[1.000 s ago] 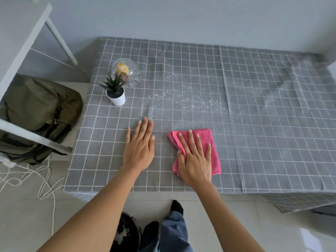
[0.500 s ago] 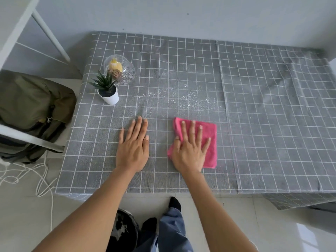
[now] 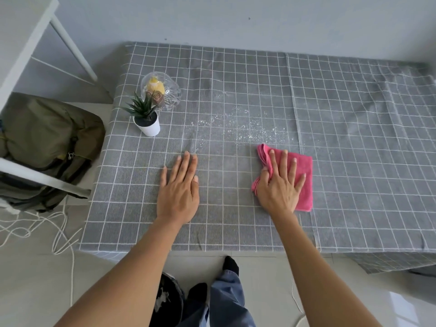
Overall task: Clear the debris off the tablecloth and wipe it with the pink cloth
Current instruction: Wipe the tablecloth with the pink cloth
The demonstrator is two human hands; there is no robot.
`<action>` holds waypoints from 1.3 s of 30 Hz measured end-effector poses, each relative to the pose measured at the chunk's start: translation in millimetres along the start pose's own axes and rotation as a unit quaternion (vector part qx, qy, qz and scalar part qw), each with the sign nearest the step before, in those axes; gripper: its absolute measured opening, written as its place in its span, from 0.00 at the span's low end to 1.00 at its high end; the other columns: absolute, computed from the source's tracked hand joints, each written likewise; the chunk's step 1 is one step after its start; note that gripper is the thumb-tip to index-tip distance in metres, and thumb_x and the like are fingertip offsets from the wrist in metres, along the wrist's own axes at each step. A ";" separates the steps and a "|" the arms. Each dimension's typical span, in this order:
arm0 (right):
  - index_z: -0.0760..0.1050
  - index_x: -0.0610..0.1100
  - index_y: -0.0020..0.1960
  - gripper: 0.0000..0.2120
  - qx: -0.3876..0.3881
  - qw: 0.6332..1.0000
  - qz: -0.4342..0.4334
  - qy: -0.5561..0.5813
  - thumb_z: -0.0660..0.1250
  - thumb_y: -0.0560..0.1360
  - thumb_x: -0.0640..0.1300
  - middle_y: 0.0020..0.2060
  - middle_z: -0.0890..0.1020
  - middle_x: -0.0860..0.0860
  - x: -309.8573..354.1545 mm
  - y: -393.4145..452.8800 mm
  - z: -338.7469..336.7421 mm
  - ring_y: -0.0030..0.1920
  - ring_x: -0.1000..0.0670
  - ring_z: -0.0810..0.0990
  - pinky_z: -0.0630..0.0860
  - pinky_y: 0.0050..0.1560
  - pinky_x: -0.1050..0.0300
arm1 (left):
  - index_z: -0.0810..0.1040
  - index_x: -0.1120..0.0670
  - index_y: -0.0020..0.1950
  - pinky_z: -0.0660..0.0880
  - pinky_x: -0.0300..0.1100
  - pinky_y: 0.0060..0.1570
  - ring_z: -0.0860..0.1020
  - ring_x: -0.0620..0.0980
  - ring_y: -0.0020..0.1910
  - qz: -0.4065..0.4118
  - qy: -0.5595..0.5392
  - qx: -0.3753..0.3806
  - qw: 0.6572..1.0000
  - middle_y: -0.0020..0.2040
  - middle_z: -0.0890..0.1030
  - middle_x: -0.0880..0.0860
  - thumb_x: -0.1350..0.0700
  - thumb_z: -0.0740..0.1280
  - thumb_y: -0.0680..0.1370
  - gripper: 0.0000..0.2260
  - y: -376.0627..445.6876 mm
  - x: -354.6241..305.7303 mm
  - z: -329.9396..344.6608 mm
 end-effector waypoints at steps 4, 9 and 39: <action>0.37 0.58 0.77 0.27 -0.005 1.000 0.001 -0.006 0.43 0.81 0.55 0.77 0.38 0.53 25.5 -5.2 9.1 0.76 0.48 0.35 0.33 0.73 0.38 | 0.43 0.49 0.78 0.38 0.51 0.74 0.41 0.45 0.77 0.001 -0.002 -0.002 1.000 0.78 0.44 0.46 0.48 0.38 0.81 0.25 -0.2 -0.5 0.6; 0.35 0.59 0.76 0.27 0.035 0.989 -0.141 -0.015 0.43 0.81 0.55 0.77 0.36 0.54 101.1 -31.5 31.9 0.76 0.49 0.33 0.29 0.72 0.41 | 0.46 0.49 0.78 0.41 0.52 0.75 0.44 0.45 0.77 0.006 -0.009 -0.008 1.000 0.78 0.47 0.47 0.49 0.40 0.81 0.24 -0.7 -2.0 -1.8; 0.35 0.63 0.75 0.25 0.019 0.996 -0.081 -0.037 0.38 0.79 0.57 0.77 0.39 0.58 -27.8 -7.6 -5.7 0.76 0.53 0.36 0.34 0.75 0.44 | 0.46 0.49 0.78 0.41 0.52 0.75 0.44 0.45 0.77 0.007 -0.010 -0.001 1.000 0.78 0.46 0.46 0.49 0.40 0.81 0.24 0.5 0.5 -0.2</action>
Point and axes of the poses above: each hand's wrist, its own y-axis towards the middle knuckle, its own z-axis out of the palm, x = y × z, the point moved 8 cm from there along y, towards the middle knuckle
